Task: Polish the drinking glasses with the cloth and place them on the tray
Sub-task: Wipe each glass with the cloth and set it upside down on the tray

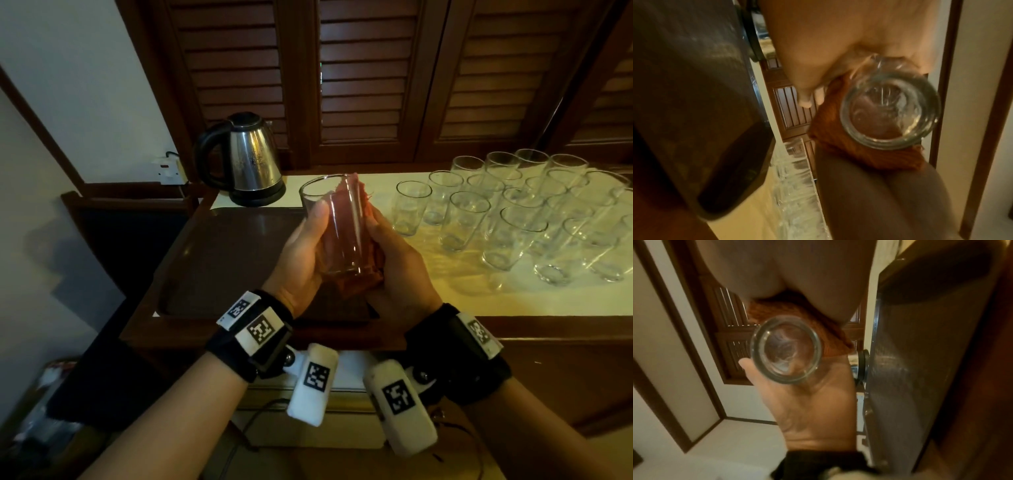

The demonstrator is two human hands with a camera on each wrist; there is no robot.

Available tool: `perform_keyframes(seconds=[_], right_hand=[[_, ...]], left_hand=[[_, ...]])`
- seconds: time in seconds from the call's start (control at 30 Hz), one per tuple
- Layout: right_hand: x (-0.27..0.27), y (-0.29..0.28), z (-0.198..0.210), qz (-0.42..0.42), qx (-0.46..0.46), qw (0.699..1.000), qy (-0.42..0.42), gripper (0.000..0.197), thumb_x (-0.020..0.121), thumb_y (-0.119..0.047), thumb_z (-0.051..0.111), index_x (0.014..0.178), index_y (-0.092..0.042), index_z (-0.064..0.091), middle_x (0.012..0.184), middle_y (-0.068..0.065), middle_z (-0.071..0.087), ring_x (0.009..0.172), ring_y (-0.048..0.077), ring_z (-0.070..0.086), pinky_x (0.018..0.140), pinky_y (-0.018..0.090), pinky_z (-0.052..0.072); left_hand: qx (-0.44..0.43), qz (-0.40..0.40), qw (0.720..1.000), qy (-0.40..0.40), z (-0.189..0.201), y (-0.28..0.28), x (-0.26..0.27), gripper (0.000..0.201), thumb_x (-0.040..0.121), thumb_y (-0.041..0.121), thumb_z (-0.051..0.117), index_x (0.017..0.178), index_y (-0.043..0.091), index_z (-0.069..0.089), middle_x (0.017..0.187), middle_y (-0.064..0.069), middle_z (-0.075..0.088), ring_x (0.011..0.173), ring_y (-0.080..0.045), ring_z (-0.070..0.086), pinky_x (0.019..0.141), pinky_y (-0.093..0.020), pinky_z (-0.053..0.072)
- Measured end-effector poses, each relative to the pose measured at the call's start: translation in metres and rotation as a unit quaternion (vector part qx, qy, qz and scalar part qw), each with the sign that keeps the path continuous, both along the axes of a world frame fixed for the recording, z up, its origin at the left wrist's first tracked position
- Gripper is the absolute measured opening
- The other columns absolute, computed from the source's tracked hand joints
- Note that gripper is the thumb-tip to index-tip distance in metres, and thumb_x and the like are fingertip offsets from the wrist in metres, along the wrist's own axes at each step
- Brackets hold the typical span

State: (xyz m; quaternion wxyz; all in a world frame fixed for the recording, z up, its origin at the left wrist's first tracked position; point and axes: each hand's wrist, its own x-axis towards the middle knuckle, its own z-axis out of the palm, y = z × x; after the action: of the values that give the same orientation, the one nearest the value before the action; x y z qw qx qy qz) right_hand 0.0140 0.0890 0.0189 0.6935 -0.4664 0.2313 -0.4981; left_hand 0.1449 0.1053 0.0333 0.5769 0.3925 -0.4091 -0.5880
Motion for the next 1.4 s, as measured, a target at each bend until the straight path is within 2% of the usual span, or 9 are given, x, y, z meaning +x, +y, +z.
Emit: perform_keyframes(seconds=[0.13, 0.23, 0.47, 0.6, 0.73, 0.97, 1.17, 1.27, 1.4], right_hand=[[-0.001, -0.003, 0.0, -0.071, -0.101, 0.987, 0.105, 0.059, 0.1, -0.035, 0.041, 0.157, -0.036, 0.025, 0.157, 0.0, 0.042, 0.142, 0.02, 0.044, 0.112, 0.049, 0.044], [0.006, -0.002, 0.0, -0.096, -0.165, 0.972, 0.133, 0.057, 0.106, -0.03, 0.037, 0.159, -0.031, 0.018, 0.165, -0.004, 0.027, 0.148, 0.01, 0.031, 0.117, 0.032, 0.038], [0.001, -0.006, 0.008, -0.01, -0.036, 0.999, 0.015, 0.049, 0.106, -0.033, 0.038, 0.154, -0.029, 0.037, 0.141, 0.005, 0.061, 0.127, 0.023, 0.06, 0.097, 0.041, 0.053], [0.0, -0.008, 0.008, -0.068, -0.102, 0.989, 0.083, 0.05, 0.107, -0.027, 0.037, 0.155, -0.039, 0.03, 0.159, -0.001, 0.04, 0.142, 0.019, 0.043, 0.114, 0.051, 0.041], [0.009, -0.005, 0.006, -0.085, -0.149, 0.979, 0.105, 0.054, 0.107, -0.023, 0.034, 0.159, -0.032, 0.021, 0.164, -0.007, 0.028, 0.146, 0.007, 0.034, 0.109, 0.023, 0.042], [0.002, -0.001, 0.007, 0.005, 0.021, 0.999, -0.031, 0.046, 0.104, -0.032, 0.041, 0.149, -0.023, 0.045, 0.134, 0.011, 0.065, 0.122, 0.026, 0.064, 0.095, 0.042, 0.055], [0.007, 0.001, 0.006, -0.1, -0.161, 0.974, 0.123, 0.053, 0.107, -0.024, 0.036, 0.158, -0.034, 0.021, 0.165, -0.005, 0.027, 0.148, 0.01, 0.032, 0.118, 0.037, 0.036], [0.009, 0.001, 0.003, -0.078, -0.134, 0.983, 0.095, 0.058, 0.101, -0.032, 0.041, 0.157, -0.034, 0.026, 0.163, -0.003, 0.032, 0.147, 0.014, 0.035, 0.12, 0.046, 0.034], [0.005, 0.001, 0.005, -0.007, -0.012, 1.0, -0.015, 0.053, 0.103, -0.033, 0.043, 0.155, -0.026, 0.036, 0.143, 0.009, 0.058, 0.129, 0.026, 0.058, 0.099, 0.044, 0.053]], left_hand=[[0.003, 0.032, 0.999, -0.021, 0.002, -0.002, 0.003, 0.064, 0.095, 0.035, 0.055, 0.152, 0.014, 0.033, 0.136, -0.015, 0.06, 0.121, -0.026, 0.062, 0.101, -0.044, 0.052], [0.0, 0.072, 0.993, -0.097, 0.004, -0.002, -0.007, 0.072, 0.096, 0.035, 0.058, 0.157, 0.023, 0.022, 0.132, 0.004, 0.061, 0.124, -0.017, 0.057, 0.104, -0.038, 0.047], [0.001, 0.0, 0.999, -0.045, 0.006, -0.003, 0.0, 0.072, 0.087, 0.057, 0.056, 0.143, 0.013, 0.046, 0.123, -0.01, 0.069, 0.112, -0.023, 0.068, 0.094, -0.042, 0.056], [0.02, 0.045, 0.998, -0.031, 0.008, -0.005, 0.003, 0.078, 0.089, 0.041, 0.062, 0.155, 0.015, 0.029, 0.142, -0.014, 0.056, 0.121, -0.026, 0.062, 0.101, -0.046, 0.052], [0.003, 0.099, 0.99, -0.103, 0.009, -0.004, -0.009, 0.082, 0.09, 0.051, 0.06, 0.157, 0.026, 0.021, 0.14, 0.003, 0.056, 0.134, -0.019, 0.05, 0.113, -0.05, 0.039], [-0.003, -0.018, 0.999, -0.045, 0.006, 0.001, 0.005, 0.069, 0.092, 0.057, 0.045, 0.145, 0.013, 0.045, 0.127, -0.011, 0.067, 0.115, -0.024, 0.066, 0.093, -0.04, 0.057], [0.009, 0.071, 0.99, -0.119, 0.002, -0.002, -0.004, 0.088, 0.085, 0.061, 0.062, 0.155, 0.021, 0.027, 0.137, -0.003, 0.059, 0.128, -0.02, 0.056, 0.108, -0.049, 0.043], [-0.029, 0.089, 0.986, -0.137, 0.0, 0.0, -0.009, 0.115, 0.066, 0.069, 0.076, 0.156, 0.02, 0.022, 0.138, 0.003, 0.06, 0.123, -0.008, 0.059, 0.099, -0.031, 0.05], [-0.028, 0.034, 0.997, -0.057, 0.004, 0.001, -0.007, 0.072, 0.085, 0.061, 0.057, 0.138, 0.013, 0.053, 0.12, -0.006, 0.071, 0.112, -0.017, 0.068, 0.09, -0.033, 0.057]])
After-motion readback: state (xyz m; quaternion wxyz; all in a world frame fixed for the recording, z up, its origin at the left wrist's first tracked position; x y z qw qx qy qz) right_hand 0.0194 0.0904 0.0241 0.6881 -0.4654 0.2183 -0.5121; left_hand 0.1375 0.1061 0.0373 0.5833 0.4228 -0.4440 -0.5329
